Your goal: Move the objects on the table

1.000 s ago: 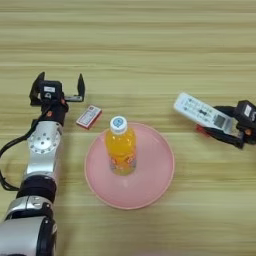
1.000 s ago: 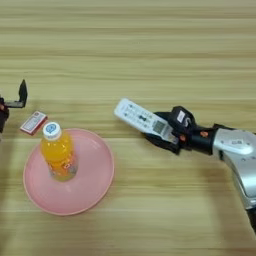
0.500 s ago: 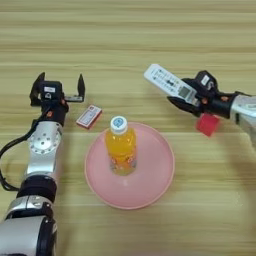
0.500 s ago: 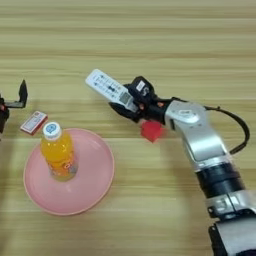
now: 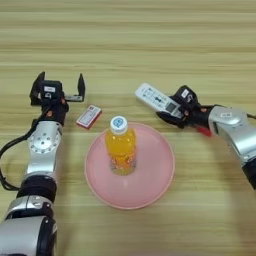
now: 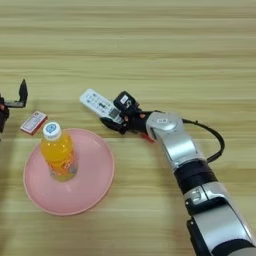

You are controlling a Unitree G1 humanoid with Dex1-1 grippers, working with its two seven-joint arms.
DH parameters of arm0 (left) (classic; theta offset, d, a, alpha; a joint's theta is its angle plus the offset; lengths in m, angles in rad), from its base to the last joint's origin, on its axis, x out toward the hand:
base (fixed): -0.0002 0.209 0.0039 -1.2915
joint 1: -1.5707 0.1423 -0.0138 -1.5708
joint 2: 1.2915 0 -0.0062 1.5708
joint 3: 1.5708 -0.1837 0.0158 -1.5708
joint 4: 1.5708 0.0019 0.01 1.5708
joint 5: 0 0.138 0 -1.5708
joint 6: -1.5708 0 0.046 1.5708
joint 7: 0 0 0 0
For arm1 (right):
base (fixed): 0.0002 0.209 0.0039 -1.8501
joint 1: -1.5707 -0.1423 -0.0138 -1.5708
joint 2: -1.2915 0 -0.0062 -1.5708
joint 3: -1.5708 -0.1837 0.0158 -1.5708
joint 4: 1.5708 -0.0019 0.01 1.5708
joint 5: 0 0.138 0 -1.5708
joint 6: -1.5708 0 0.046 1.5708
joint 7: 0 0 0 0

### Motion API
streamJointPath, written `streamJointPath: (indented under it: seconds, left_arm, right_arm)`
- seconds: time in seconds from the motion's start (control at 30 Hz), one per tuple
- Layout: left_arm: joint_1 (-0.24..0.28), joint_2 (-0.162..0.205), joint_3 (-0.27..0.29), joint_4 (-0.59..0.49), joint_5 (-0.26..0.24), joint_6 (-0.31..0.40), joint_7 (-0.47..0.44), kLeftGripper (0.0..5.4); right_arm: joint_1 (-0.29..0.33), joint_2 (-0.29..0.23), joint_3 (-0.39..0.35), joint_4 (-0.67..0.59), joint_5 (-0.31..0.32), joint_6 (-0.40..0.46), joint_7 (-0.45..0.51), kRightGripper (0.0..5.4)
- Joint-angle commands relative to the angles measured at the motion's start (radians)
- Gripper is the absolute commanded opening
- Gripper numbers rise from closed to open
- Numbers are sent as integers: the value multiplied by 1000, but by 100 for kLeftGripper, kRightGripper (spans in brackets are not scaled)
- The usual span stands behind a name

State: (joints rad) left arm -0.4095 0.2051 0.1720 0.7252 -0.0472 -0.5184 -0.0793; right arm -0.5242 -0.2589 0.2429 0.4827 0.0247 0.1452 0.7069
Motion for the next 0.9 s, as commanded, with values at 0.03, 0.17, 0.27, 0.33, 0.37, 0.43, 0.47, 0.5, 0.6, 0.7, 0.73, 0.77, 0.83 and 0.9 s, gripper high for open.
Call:
streamJointPath:
  seconds: [0.03,0.17,0.27,0.33,0.37,0.43,0.47,0.5,0.6,0.7,0.73,0.77,0.83,0.9]
  left_arm:
    - [3,-4,-5,-9,-2,-1,-3,540]
    - [3,-5,-5,-8,-2,-1,-3,540]
    - [2,-6,-6,-7,-1,-1,-2,540]
    - [2,-7,-6,-9,-1,0,-2,540]
    - [2,-7,-7,-11,-1,1,-2,540]
    - [3,-8,-8,-13,0,1,-2,540]
    - [3,-9,-8,-13,0,1,-1,540]
    - [4,-10,-9,-15,1,2,-1,540]
    - [4,-12,-10,-17,2,3,1,540]
    - [4,-13,-10,-18,2,3,1,540]
    - [5,-13,-11,-18,2,3,1,540]
    - [5,-13,-11,-19,2,3,1,540]
    - [4,-13,-13,-17,3,2,3,540]
    - [4,-14,-13,-17,4,2,4,540]
  right_arm:
    - [-22,15,9,45,-16,-20,9,289]
    - [-21,23,15,73,-25,-32,17,289]
    - [-25,25,13,98,-32,-41,17,289]
    - [-24,24,15,101,-35,-42,29,289]
    - [-21,23,17,101,-36,-44,37,289]
    - [-17,21,17,101,-38,-47,46,289]
    - [-15,20,17,100,-39,-48,49,289]
    - [-15,19,16,99,-39,-48,52,317]
    - [-7,14,19,84,-39,-62,71,353]
    - [-2,16,14,72,-36,-63,72,388]
    - [-2,16,12,69,-36,-67,70,403]
    - [0,16,8,59,-32,-70,70,414]
    - [1,11,-2,33,-26,-90,68,443]
    - [4,7,-12,2,-18,-111,73,463]
